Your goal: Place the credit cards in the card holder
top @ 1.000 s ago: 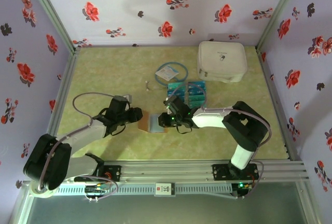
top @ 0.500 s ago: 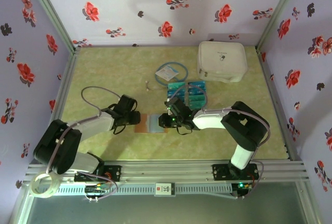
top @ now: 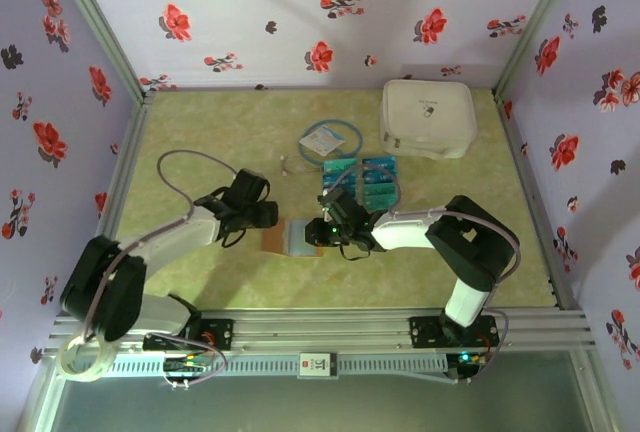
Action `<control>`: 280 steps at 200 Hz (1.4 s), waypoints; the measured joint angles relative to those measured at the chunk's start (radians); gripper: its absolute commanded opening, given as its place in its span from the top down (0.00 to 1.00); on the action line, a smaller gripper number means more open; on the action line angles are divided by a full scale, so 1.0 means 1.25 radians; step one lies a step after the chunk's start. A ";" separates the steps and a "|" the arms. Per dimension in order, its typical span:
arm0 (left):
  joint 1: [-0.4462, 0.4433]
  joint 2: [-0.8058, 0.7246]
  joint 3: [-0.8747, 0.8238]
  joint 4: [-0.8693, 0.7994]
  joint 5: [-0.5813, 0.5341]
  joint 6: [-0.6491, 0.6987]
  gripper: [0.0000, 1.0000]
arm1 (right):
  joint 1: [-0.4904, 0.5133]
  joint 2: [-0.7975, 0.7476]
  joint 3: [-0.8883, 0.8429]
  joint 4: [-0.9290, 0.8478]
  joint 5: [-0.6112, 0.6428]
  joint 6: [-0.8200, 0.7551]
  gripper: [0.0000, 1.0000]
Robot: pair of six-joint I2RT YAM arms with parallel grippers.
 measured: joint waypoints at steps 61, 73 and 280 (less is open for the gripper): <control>-0.005 -0.110 0.000 0.074 0.158 -0.124 0.36 | -0.003 -0.033 0.001 -0.033 0.001 -0.001 0.78; -0.006 -0.115 -0.023 0.103 0.179 -0.150 0.36 | -0.005 -0.044 0.003 -0.040 0.002 -0.001 0.78; -0.008 -0.011 -0.254 0.393 0.205 -0.211 0.34 | -0.024 -0.023 -0.029 0.001 -0.001 -0.001 0.80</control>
